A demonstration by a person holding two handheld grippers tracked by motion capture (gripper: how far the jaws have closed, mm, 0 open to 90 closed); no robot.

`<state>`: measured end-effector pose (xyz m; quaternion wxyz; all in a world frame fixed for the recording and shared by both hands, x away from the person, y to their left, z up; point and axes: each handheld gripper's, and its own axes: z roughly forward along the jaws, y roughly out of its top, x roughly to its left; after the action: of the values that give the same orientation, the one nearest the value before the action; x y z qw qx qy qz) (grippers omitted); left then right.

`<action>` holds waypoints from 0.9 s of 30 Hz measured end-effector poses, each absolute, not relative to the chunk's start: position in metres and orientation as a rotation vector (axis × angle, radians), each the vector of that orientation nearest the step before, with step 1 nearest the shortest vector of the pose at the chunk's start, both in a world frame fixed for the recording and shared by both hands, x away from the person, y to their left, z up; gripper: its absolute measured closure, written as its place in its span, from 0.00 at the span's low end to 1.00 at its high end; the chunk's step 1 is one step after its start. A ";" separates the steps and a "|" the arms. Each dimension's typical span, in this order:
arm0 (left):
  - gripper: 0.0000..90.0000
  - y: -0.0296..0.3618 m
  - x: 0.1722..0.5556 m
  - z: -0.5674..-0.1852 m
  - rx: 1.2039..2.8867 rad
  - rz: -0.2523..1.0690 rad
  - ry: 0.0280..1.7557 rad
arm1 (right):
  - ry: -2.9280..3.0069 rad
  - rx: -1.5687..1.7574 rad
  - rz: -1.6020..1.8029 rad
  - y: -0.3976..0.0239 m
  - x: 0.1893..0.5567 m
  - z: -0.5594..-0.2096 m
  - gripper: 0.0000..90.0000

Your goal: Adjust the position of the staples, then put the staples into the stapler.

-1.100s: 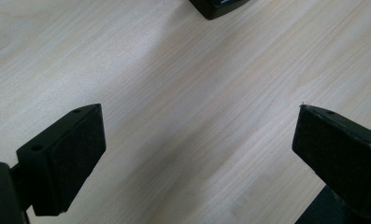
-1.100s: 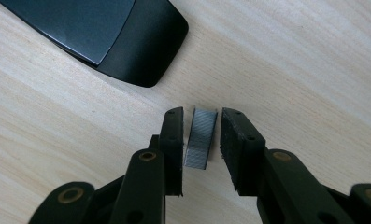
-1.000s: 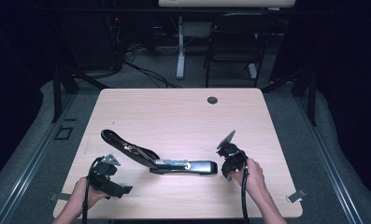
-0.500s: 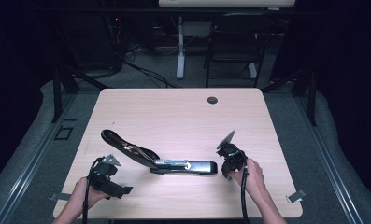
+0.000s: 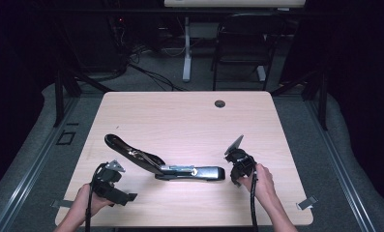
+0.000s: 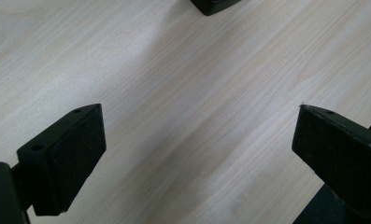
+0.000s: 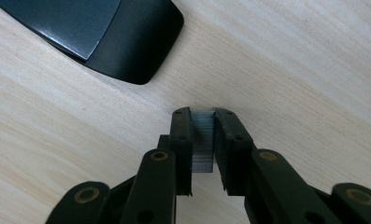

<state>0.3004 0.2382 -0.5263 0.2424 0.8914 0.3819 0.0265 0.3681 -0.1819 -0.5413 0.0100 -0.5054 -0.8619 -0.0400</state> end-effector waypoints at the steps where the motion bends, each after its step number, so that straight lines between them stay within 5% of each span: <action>1: 0.03 0.238 0.300 -0.526 2.435 0.072 1.044 | -2.690 -1.576 -0.128 -0.182 0.368 -0.541 0.87; 27: 0.03 0.241 0.298 -0.526 2.426 0.074 1.048 | -2.752 -1.514 -0.232 -0.184 0.366 -0.528 0.87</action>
<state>0.2983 0.2413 -0.5260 0.2465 0.8894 0.3840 0.0270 0.3660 -0.1835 -0.5278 -0.0038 -0.4807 -0.8738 -0.0738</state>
